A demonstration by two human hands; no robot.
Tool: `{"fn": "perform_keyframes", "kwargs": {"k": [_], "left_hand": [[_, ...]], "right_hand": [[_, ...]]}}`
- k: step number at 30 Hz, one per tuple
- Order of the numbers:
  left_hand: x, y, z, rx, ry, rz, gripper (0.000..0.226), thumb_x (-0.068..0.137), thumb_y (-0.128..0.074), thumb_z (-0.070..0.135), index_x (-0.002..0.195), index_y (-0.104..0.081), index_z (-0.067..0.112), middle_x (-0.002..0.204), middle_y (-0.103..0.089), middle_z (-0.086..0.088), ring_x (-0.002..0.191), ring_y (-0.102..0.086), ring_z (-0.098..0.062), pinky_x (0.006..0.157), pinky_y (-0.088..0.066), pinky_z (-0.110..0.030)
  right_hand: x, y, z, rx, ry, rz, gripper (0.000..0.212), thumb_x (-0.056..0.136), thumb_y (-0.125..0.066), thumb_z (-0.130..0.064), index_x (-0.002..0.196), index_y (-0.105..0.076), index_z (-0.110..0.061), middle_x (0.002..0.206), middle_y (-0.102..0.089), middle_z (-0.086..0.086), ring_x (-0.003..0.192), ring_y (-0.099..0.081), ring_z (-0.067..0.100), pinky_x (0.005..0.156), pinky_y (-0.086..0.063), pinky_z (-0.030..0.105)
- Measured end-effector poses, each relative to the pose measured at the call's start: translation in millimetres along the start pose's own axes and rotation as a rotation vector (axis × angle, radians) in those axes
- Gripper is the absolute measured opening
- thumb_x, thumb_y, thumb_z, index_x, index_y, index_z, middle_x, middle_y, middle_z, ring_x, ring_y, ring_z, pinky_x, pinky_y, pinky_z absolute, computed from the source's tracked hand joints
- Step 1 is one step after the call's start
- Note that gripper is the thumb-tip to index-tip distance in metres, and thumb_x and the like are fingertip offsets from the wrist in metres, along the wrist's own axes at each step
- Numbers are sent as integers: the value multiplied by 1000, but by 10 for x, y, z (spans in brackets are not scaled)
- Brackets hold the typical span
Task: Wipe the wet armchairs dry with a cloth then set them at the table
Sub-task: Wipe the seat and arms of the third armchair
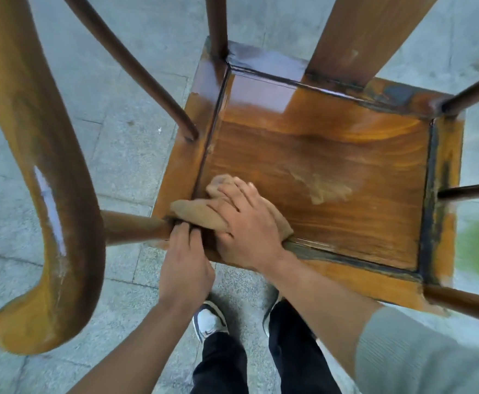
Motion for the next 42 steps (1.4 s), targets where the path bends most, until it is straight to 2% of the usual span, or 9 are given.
{"fn": "perform_keyframes", "kwargs": {"k": [6, 10, 15, 19, 25, 31, 37, 40, 42], "left_hand": [[18, -9, 138, -11, 95, -7, 50, 82, -54, -2, 131, -50, -9, 144, -39, -26, 137, -35, -39, 110, -40, -53], [292, 36, 624, -10, -74, 29, 49, 86, -58, 3, 134, -51, -6, 144, -43, -24, 137, -38, -37, 113, -36, -55], [978, 65, 984, -22, -152, 106, 43, 91, -52, 1, 133, -53, -6, 147, -42, -23, 142, -32, -34, 120, -25, -50], [1321, 148, 1034, -79, -32, 104, 32, 84, -50, -8, 114, -60, -7, 139, -48, -23, 136, -37, -33, 116, -31, -44], [1665, 279, 1247, 83, -93, 75, 27, 82, -56, -6, 106, -67, -2, 117, -61, -18, 115, -51, -35, 102, -43, -48], [2022, 377, 1342, 169, -63, 35, 21, 87, -53, 5, 101, -69, 3, 100, -61, -12, 95, -54, -32, 87, -48, -48], [2045, 346, 1592, 122, -101, 33, 17, 84, -59, 3, 97, -70, 1, 103, -62, -15, 95, -54, -34, 84, -50, -49], [2031, 311, 1466, 97, -119, 32, 22, 86, -58, 3, 104, -71, 1, 116, -62, -13, 108, -52, -31, 93, -50, -46], [1974, 264, 1380, 74, -165, -3, 27, 86, -58, 0, 109, -70, 0, 123, -61, -12, 118, -50, -29, 102, -45, -43]], "right_hand": [[-1063, 724, 1384, 22, -391, 83, 54, 82, -61, -30, 134, -59, -19, 149, -43, 8, 140, -35, 39, 112, -32, 62], [-546, 1036, 1749, 16, -738, 280, 53, 82, -51, -38, 131, -56, -19, 143, -44, 5, 136, -38, 33, 115, -29, 55], [640, 763, 1505, -45, -378, 180, 50, 78, -59, -38, 122, -64, -15, 135, -58, 10, 131, -46, 39, 112, -35, 53], [-158, 660, 1569, -134, 47, -176, 56, 82, -65, -37, 135, -60, -19, 149, -49, 10, 148, -32, 37, 121, -24, 55], [537, 1161, 2345, -39, -634, 108, 55, 82, -53, -43, 133, -56, -22, 152, -41, 4, 144, -33, 32, 120, -24, 46], [-17, 715, 1592, 96, -174, -58, 56, 79, -67, -32, 133, -58, -27, 157, -40, 2, 149, -30, 32, 122, -22, 53], [-326, 1341, 2671, 65, -772, 240, 68, 73, -82, -13, 136, -56, -19, 150, -46, 4, 146, -31, 32, 121, -27, 55], [494, 1486, 2801, 34, -787, 346, 55, 80, -73, -33, 130, -60, -15, 139, -55, 5, 136, -43, 30, 118, -30, 42], [674, 1176, 2420, -19, -619, 226, 48, 84, -57, -36, 128, -58, -16, 141, -52, 8, 132, -45, 33, 114, -31, 42]]}}
Point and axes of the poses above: each hand's wrist, its own x-axis towards the middle knuckle, its own y-axis out of the back of the hand, z = x × y, the point moved 7 cm from there along x, towards the middle knuckle
